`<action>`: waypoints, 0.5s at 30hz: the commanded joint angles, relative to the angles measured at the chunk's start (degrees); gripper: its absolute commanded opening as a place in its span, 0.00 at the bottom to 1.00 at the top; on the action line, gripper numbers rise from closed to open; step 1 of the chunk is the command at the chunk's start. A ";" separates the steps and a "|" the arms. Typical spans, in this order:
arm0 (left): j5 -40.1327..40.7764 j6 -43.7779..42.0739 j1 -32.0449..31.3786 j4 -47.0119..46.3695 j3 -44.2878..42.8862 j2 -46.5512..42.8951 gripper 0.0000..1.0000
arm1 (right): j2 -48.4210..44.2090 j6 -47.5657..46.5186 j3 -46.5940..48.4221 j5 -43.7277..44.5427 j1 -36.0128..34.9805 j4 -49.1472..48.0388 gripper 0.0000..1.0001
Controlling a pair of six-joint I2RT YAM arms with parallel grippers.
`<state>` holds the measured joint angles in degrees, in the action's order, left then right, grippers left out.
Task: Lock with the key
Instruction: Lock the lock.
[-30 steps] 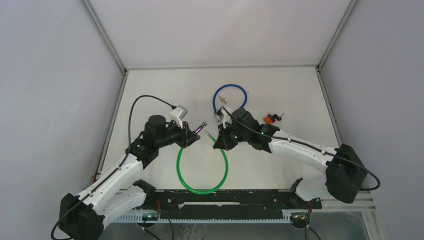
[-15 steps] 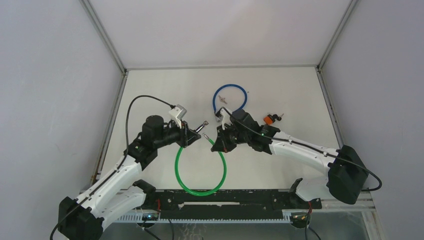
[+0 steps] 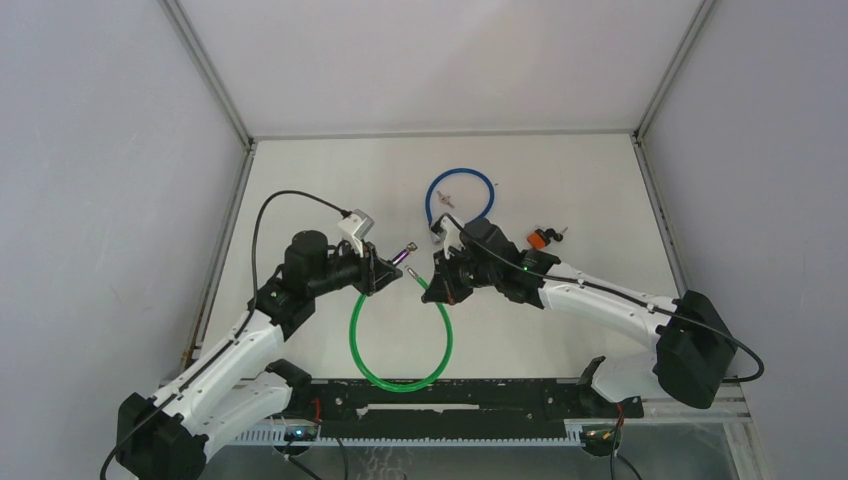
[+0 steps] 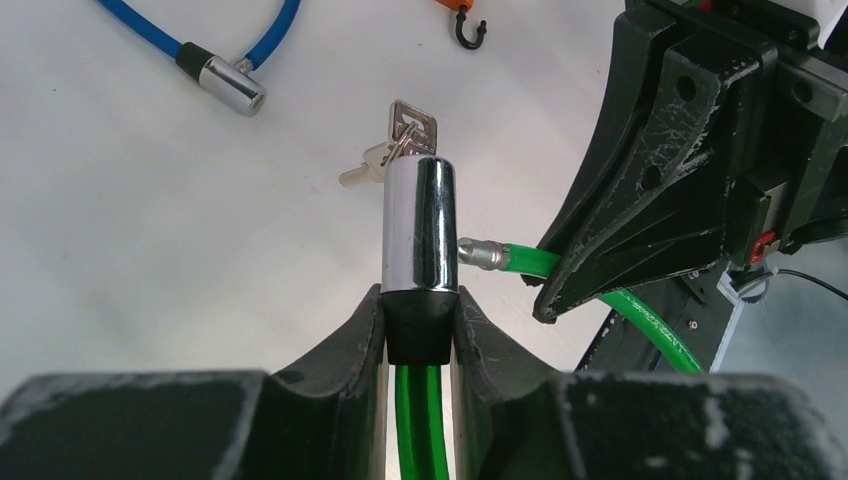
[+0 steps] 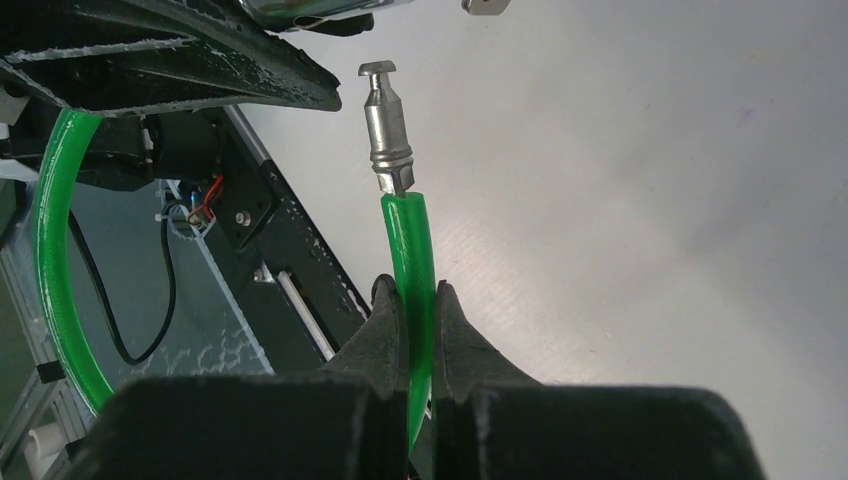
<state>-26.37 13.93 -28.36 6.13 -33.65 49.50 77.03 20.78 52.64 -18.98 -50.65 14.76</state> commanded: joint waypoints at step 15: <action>-1.01 -1.02 -0.46 -2.44 -1.76 1.23 0.00 | -3.04 0.47 3.56 -1.50 -1.29 -4.33 0.00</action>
<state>-27.18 13.91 -28.42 6.59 -33.65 50.39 76.82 20.71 52.99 -18.11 -50.83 14.76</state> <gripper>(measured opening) 0.269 0.040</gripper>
